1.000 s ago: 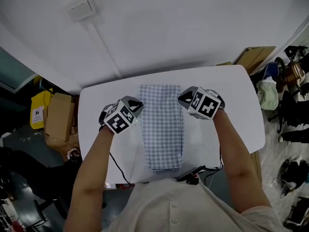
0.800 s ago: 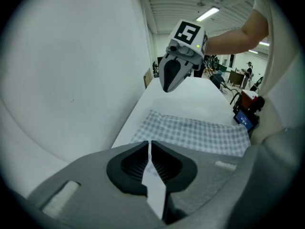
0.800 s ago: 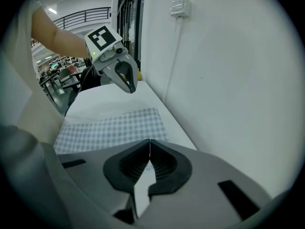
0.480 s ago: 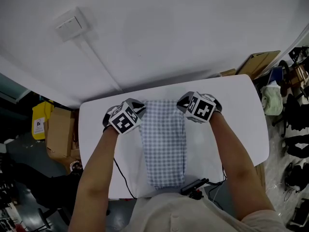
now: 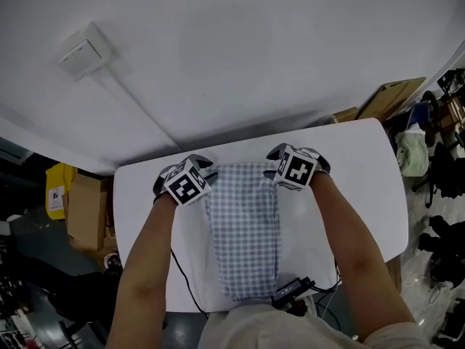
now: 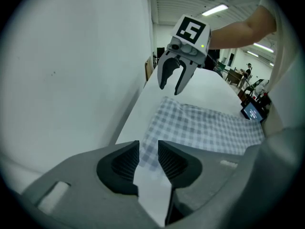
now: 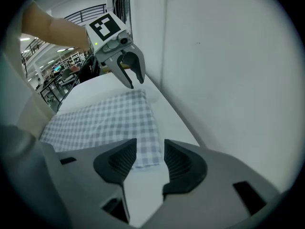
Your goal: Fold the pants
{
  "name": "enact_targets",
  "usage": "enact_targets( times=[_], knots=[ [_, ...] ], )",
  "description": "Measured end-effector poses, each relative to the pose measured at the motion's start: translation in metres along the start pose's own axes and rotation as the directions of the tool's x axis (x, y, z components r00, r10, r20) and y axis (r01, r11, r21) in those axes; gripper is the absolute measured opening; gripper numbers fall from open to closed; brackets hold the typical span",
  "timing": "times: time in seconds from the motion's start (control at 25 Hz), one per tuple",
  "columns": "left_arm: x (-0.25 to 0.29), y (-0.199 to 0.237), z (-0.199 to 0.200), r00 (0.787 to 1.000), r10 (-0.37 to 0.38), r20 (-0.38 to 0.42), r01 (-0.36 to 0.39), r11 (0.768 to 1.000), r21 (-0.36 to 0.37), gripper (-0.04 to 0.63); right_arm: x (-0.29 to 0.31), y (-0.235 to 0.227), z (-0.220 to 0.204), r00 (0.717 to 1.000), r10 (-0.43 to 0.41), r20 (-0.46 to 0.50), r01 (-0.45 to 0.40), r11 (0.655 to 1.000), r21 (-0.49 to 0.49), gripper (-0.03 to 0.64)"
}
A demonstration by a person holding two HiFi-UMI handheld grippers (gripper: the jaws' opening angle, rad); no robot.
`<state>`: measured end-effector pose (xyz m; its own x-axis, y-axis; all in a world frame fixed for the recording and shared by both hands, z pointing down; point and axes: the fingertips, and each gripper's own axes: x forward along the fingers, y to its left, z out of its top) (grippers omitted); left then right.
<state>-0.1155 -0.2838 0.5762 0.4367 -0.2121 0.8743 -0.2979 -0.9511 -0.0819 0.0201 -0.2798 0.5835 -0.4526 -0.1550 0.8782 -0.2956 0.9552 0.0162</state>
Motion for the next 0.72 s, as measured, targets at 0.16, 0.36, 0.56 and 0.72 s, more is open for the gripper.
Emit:
enact_targets(
  times=[0.16,0.36,0.56,0.72],
  knots=[
    [0.014,0.011,-0.008,0.997,-0.071,-0.003,0.071,0.997,-0.005,0.120,0.021,-0.011,-0.013,0.999,0.042,-0.019,-0.041,0.998,0.055,0.189],
    [0.038,0.017,-0.019,0.991,-0.123,-0.045,0.123,0.992,0.006,0.163,0.042,-0.014,-0.023,0.994,0.096,-0.057,-0.093,0.994,0.059,0.189],
    [0.056,0.015,-0.033,0.981,-0.150,-0.125,0.153,0.988,0.015,0.163,0.057,-0.012,-0.028,0.988,0.122,-0.096,-0.118,0.992,0.048,0.189],
    [0.063,0.014,-0.034,0.977,-0.158,-0.143,0.165,0.986,0.038,0.163,0.063,-0.012,-0.030,0.984,0.141,-0.107,-0.138,0.990,0.035,0.189]
  ],
)
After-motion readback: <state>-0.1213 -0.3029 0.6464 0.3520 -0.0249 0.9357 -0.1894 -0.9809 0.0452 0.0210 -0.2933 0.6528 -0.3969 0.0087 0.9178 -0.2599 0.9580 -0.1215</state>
